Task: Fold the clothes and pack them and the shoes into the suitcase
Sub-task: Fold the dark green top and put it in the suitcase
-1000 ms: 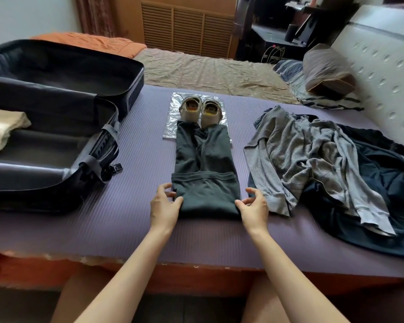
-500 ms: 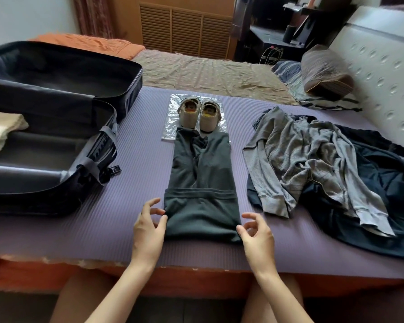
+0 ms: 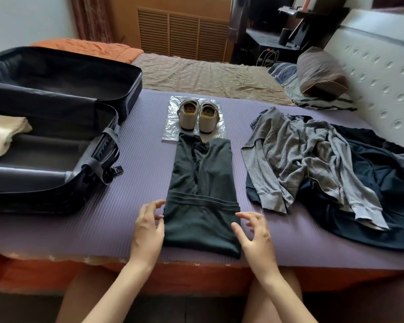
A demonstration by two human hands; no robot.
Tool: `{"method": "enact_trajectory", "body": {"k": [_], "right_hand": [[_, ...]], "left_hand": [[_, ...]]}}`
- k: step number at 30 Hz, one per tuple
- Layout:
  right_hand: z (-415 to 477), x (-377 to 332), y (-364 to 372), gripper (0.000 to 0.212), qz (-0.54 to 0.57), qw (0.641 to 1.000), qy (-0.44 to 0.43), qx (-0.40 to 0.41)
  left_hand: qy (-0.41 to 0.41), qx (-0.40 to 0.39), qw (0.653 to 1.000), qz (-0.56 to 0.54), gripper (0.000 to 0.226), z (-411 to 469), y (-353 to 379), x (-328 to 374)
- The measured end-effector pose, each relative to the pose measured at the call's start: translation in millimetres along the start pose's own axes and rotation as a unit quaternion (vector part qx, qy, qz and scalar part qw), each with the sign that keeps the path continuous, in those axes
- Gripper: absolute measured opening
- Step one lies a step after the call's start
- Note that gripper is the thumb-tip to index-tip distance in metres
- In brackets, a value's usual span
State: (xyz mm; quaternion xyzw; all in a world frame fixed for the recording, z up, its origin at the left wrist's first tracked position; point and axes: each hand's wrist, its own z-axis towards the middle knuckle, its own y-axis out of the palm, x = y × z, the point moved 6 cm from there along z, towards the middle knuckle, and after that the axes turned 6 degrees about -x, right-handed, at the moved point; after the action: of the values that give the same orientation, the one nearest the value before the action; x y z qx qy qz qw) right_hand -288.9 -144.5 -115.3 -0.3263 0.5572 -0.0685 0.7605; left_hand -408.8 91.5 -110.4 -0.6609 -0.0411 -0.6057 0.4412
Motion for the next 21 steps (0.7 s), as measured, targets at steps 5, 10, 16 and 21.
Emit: {"method": "enact_trajectory", "body": {"k": [5,10,16,21], "right_hand": [[-15.3,4.7,13.9,0.052,-0.024,0.992,-0.064,-0.104],[-20.3,6.8,19.3,0.081,-0.121,0.965,-0.148,-0.177],[-14.3,13.6,11.1,0.051,-0.041,0.982,-0.125,-0.133],[-17.4,13.1,6.9,0.014,-0.012,0.985,-0.149,-0.088]], "left_hand": [[0.001,0.029,0.999,-0.015,0.043,-16.6,-10.1,-13.7],[0.155,-0.069,0.986,0.004,0.036,-21.4,-6.7,-0.1],[0.211,-0.195,0.955,0.069,0.063,-17.0,4.7,-22.0],[0.221,-0.147,0.963,0.037,0.029,-12.5,-0.3,-19.5]]}}
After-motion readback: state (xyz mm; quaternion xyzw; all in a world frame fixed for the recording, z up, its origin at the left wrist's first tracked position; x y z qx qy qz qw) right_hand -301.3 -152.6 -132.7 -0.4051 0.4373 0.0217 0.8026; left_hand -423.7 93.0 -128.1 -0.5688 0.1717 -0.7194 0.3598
